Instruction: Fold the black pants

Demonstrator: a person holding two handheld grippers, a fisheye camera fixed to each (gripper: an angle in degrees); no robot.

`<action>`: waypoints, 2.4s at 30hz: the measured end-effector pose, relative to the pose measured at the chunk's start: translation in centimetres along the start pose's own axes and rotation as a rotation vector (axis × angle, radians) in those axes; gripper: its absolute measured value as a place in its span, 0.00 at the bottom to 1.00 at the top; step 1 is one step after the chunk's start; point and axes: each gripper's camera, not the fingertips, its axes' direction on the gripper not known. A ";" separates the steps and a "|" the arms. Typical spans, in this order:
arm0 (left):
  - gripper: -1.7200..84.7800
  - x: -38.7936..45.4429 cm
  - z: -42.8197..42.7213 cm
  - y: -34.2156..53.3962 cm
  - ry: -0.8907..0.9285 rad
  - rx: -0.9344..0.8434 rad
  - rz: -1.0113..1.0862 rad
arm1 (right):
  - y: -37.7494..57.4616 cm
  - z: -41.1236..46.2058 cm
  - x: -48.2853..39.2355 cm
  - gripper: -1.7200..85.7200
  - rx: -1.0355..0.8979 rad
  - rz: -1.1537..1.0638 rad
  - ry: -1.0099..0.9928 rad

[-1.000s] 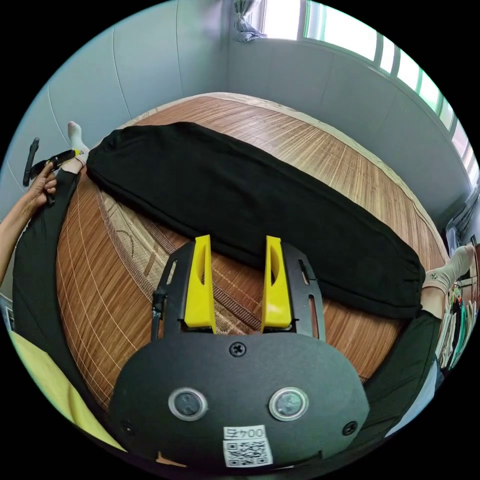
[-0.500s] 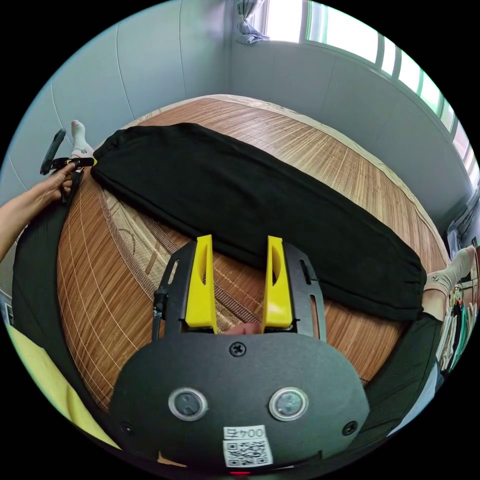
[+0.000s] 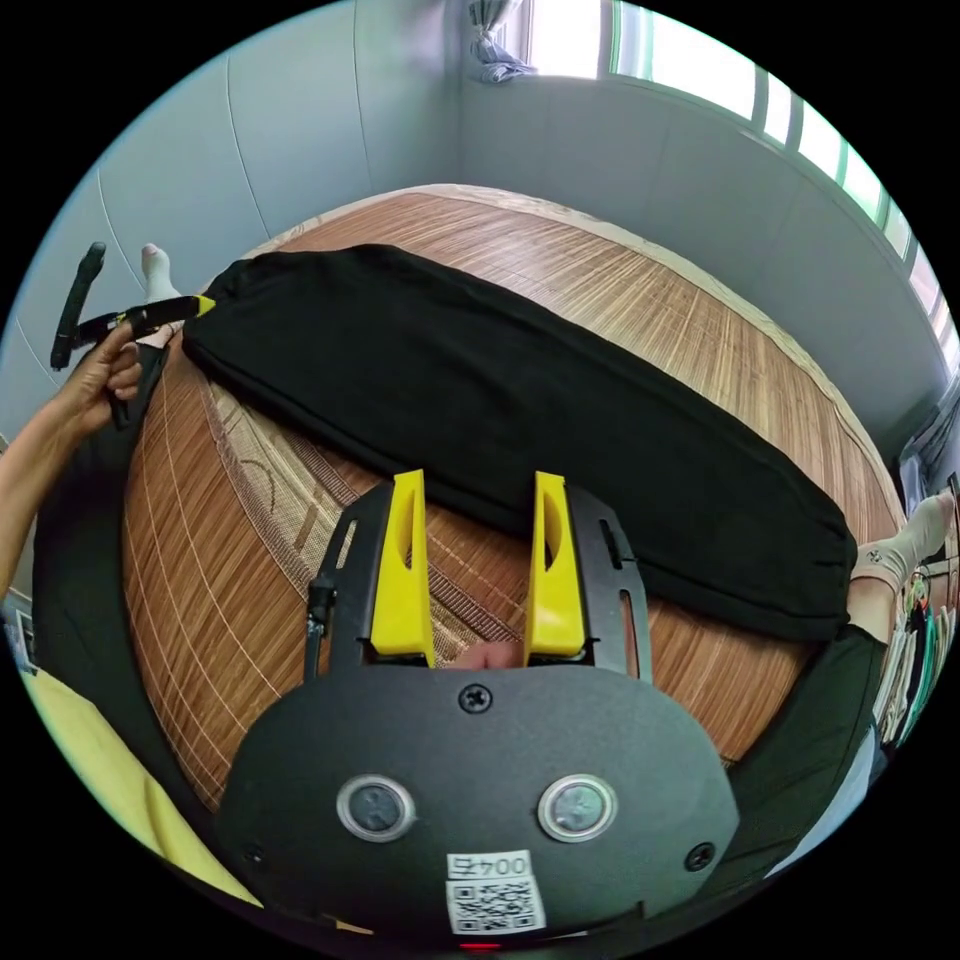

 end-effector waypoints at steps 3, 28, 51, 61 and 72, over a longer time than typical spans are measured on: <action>0.10 6.8 0.9 -0.5 0.045 -0.012 0.099 | -1.9 -0.6 1.9 0.21 -0.064 0.008 -0.059; 0.02 32.4 3.3 -6.4 0.150 -0.176 0.335 | -10.3 2.0 21.2 0.09 -0.455 0.113 0.032; 0.02 53.9 9.4 -7.1 0.215 -0.381 0.538 | -11.6 1.4 22.9 0.09 -0.393 0.122 0.056; 0.02 55.7 6.3 -7.0 0.266 -0.272 0.450 | -10.2 0.3 26.0 0.09 -0.367 0.177 -0.029; 0.03 58.1 5.8 -3.1 0.237 -0.284 0.465 | -7.7 -1.1 28.0 0.09 -0.347 0.176 -0.025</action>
